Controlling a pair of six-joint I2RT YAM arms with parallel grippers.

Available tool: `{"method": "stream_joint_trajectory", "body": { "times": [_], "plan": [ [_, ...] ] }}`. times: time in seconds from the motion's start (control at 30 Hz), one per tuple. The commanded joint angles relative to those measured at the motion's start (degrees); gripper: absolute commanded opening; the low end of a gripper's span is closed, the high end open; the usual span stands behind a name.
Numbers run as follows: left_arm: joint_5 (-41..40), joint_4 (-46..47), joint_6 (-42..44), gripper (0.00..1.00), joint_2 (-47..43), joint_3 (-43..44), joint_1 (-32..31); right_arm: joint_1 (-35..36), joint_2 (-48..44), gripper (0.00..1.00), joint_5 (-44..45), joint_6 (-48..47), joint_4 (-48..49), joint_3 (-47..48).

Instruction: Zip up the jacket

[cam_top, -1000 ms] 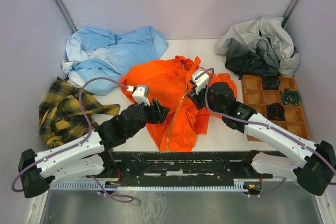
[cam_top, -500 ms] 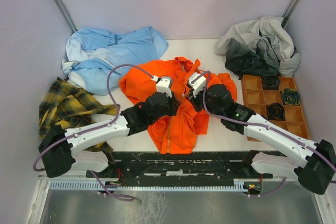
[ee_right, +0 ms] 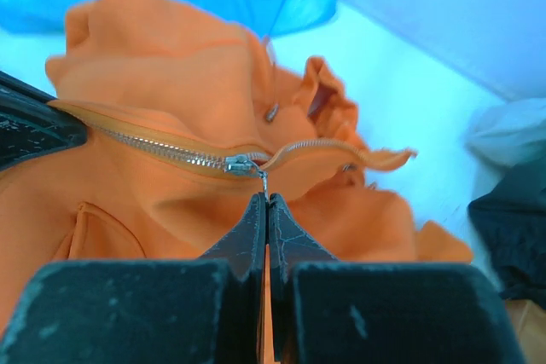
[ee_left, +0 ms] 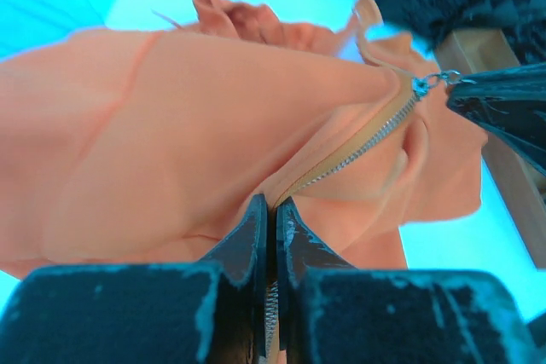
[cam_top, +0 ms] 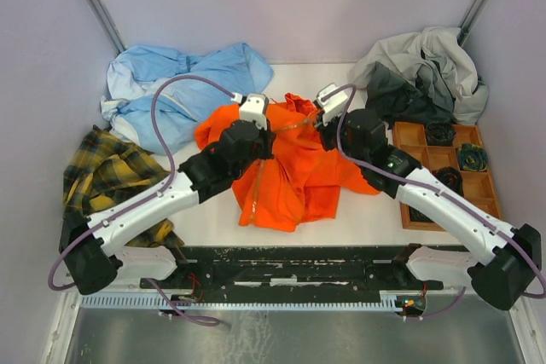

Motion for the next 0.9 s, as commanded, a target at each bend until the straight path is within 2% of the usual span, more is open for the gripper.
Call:
{"method": "stream_joint_trajectory", "body": {
  "times": [0.0,0.27,0.37,0.47,0.57,0.87],
  "plan": [
    [-6.0,-4.8,11.1,0.03,2.1,12.6,4.1,-4.5,0.2,0.00,6.6,-2.2,0.7,10.7],
    [-3.8,-10.2,22.7,0.03,14.7,44.7,7.5,-7.1,1.8,0.00,6.8,-7.4,-4.0,25.7],
    [-3.2,-10.5,25.2,0.03,16.0,49.5,7.6,-7.2,0.1,0.00,6.8,-8.3,-5.4,27.6],
    [-3.4,-7.8,25.9,0.03,14.1,43.9,7.8,-7.2,-2.2,0.00,3.7,-7.6,-7.0,25.4],
    [-3.8,-5.0,24.1,0.03,10.9,32.0,7.7,-7.2,-4.7,0.00,-0.6,-5.3,-6.8,20.2],
    [-4.9,0.3,9.8,0.03,2.8,1.1,7.8,-7.3,-5.7,0.00,-15.4,6.8,-1.4,0.8]
  ]
}}
